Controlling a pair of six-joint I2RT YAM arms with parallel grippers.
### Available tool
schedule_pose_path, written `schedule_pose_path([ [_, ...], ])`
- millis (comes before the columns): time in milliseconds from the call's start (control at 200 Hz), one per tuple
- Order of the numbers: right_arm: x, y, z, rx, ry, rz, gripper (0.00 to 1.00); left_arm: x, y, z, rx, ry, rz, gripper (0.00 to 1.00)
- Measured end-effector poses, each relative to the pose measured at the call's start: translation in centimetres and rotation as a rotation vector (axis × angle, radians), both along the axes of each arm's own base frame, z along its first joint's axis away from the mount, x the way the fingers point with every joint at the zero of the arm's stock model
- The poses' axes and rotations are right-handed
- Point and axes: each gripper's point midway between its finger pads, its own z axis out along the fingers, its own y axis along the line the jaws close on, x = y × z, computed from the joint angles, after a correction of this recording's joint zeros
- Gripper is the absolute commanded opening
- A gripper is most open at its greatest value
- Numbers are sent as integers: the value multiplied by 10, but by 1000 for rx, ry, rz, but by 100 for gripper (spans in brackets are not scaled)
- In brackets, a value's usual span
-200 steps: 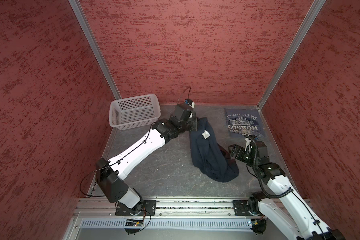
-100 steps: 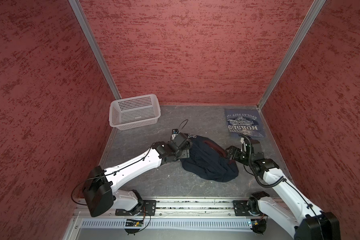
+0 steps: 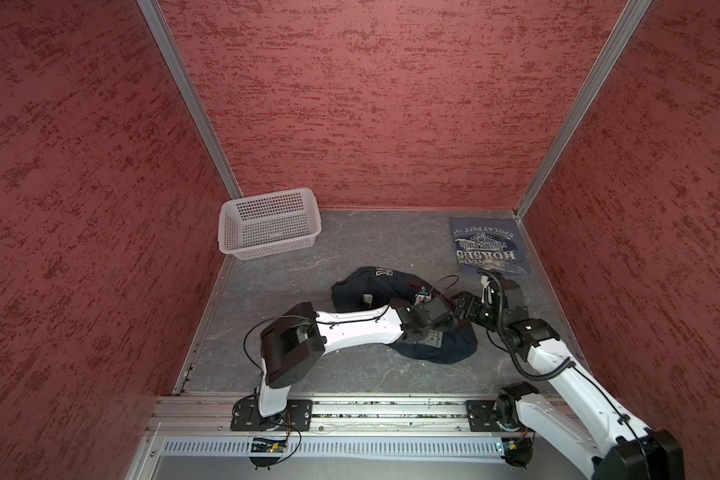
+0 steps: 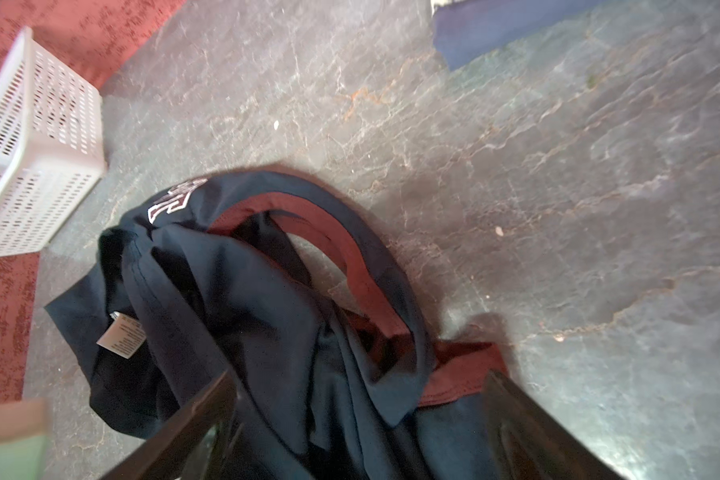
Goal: Fold and stack the tank tops
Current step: 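Pull the navy tank top onto the table with the left gripper, then grasp the maroon-trimmed strap with the right gripper while the left holds the hem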
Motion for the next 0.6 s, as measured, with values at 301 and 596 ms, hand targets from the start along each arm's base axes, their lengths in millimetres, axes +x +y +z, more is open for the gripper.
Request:
schedule_pose_path([
  [301, -7, -6, -10, -16, 8, -23, 92, 24, 12, -25, 21, 30, 76, 13],
  [596, -9, 0, -39, -32, 117, 22, 86, 12, 73, 49, -87, -126, 107, 2],
])
